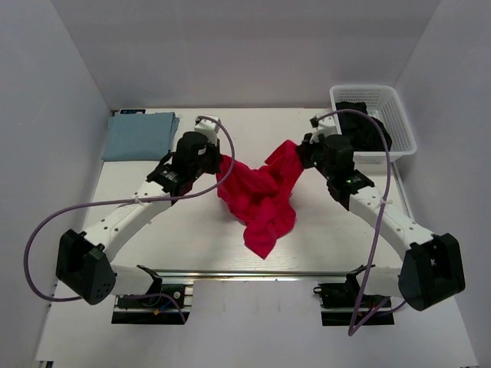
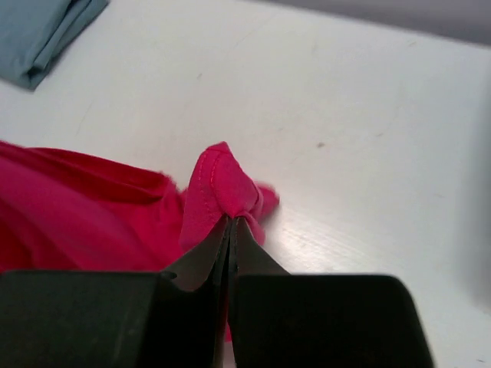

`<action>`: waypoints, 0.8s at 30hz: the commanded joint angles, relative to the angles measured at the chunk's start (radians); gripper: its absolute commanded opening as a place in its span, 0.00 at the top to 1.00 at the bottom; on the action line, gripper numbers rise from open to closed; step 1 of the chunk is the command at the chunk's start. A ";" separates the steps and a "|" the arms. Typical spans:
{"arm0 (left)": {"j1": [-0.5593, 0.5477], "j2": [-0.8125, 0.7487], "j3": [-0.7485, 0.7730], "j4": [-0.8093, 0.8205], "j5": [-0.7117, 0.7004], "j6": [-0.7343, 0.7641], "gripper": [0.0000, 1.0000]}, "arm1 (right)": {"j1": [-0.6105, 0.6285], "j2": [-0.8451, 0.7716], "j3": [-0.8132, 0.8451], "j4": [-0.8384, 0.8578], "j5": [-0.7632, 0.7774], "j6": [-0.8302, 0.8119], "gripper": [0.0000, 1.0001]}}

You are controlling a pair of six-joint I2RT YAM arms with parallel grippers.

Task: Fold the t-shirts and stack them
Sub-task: Flatten out the tshirt

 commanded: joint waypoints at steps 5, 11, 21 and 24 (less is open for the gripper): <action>0.017 -0.174 0.081 -0.014 -0.445 0.020 1.00 | -0.010 -0.141 0.055 0.120 0.399 -0.082 1.00; 0.017 -0.187 0.164 -0.097 -0.807 0.008 1.00 | -0.016 -0.218 0.088 0.174 0.627 -0.211 1.00; 0.017 -0.217 0.233 -0.155 -1.079 -0.017 1.00 | -0.044 -0.296 0.115 0.270 0.761 -0.387 1.00; 0.017 -0.227 0.244 -0.155 -1.113 0.012 1.00 | -0.047 -0.310 0.133 0.273 0.757 -0.427 1.00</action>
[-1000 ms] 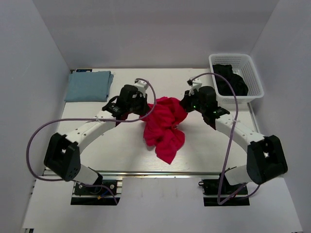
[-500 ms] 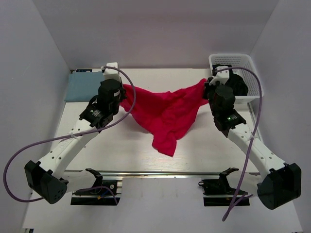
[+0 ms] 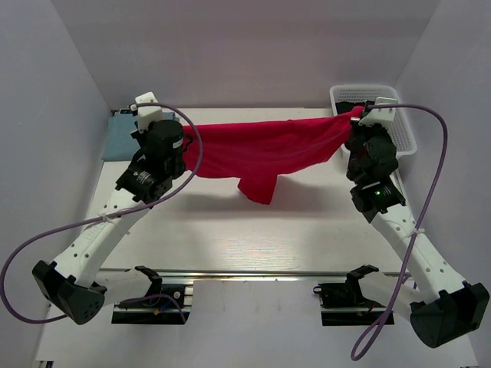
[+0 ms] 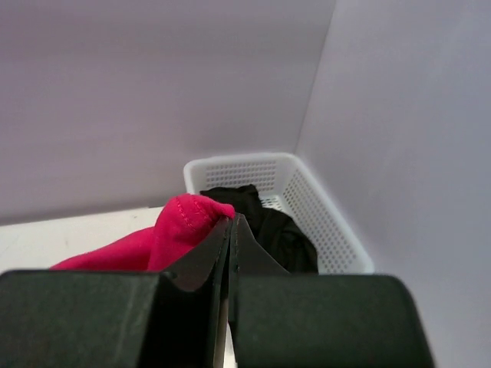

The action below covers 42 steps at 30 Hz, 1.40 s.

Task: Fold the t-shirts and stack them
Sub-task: Flatten out the tshirt

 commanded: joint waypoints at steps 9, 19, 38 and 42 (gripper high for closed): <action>0.007 -0.209 0.029 0.173 0.078 0.243 1.00 | -0.014 -0.063 0.226 0.052 -0.054 -0.183 1.00; 0.007 -0.437 -0.037 0.170 0.512 0.265 1.00 | -0.016 -0.182 0.267 0.040 -0.176 -0.181 1.00; 0.099 0.305 0.051 0.012 0.411 0.013 1.00 | -0.068 0.448 0.203 0.130 -0.027 -0.033 1.00; 0.180 0.581 0.165 -0.058 0.499 -0.034 1.00 | -0.097 0.719 0.327 0.076 -0.073 0.032 1.00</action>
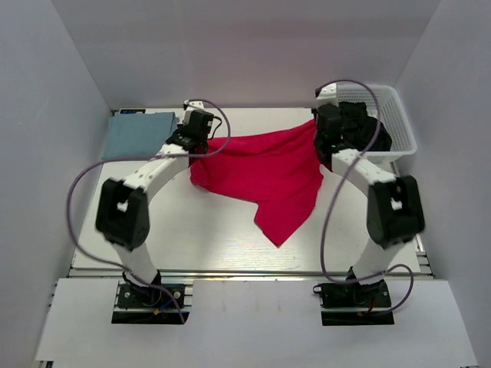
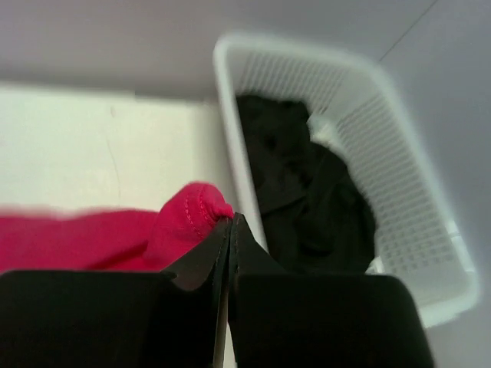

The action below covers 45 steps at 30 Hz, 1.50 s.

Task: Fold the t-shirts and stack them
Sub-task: Flatten out the tshirt

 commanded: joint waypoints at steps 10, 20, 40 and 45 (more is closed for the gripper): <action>0.207 0.450 0.362 -0.002 0.236 0.022 1.00 | -0.060 0.467 0.494 -0.107 -0.061 0.040 1.00; 0.285 0.642 0.668 -0.112 0.402 0.072 0.23 | -0.066 0.658 0.734 -0.163 -0.119 0.005 0.89; 0.138 0.317 0.269 -0.133 0.530 0.199 0.00 | 0.015 0.136 0.275 -0.509 -0.702 0.301 0.10; 0.090 0.337 0.241 -0.124 0.475 0.222 0.12 | 0.020 0.008 0.070 -0.482 -0.842 0.356 0.10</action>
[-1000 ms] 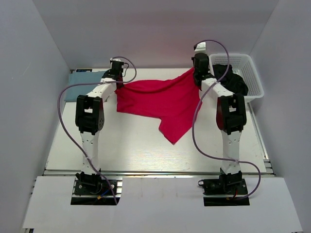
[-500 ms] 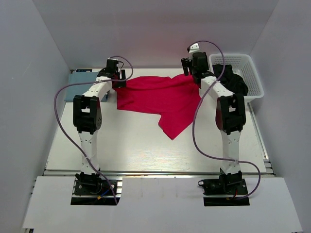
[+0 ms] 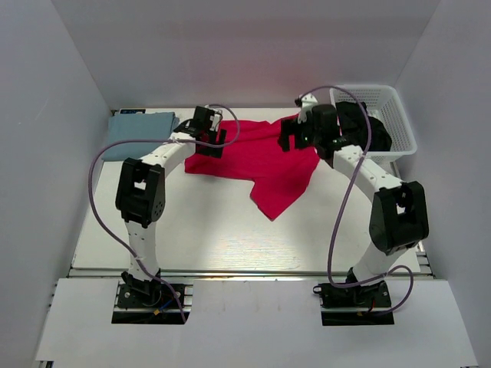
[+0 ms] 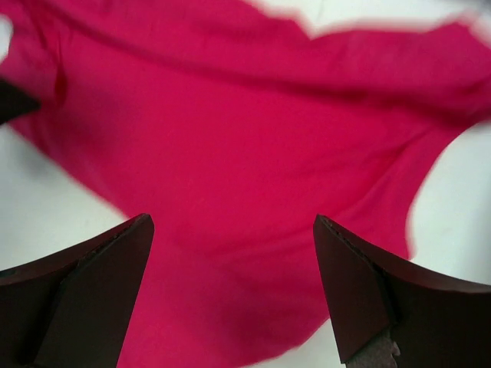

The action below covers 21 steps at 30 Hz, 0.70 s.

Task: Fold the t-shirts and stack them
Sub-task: Flatten out the tshirt

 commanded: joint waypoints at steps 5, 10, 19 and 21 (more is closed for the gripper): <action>-0.044 0.057 0.061 -0.033 -0.053 0.044 0.19 | -0.001 -0.134 -0.200 -0.011 -0.120 0.098 0.10; -0.045 0.099 0.092 -0.076 -0.165 0.018 0.27 | -0.001 -0.176 -0.259 -0.033 -0.108 0.093 0.10; -0.045 0.130 0.104 -0.079 -0.182 0.007 0.48 | -0.005 -0.201 -0.294 -0.073 -0.079 0.090 0.10; -0.045 0.130 0.095 -0.079 -0.182 -0.002 0.54 | -0.002 -0.201 -0.296 -0.076 -0.091 0.090 0.10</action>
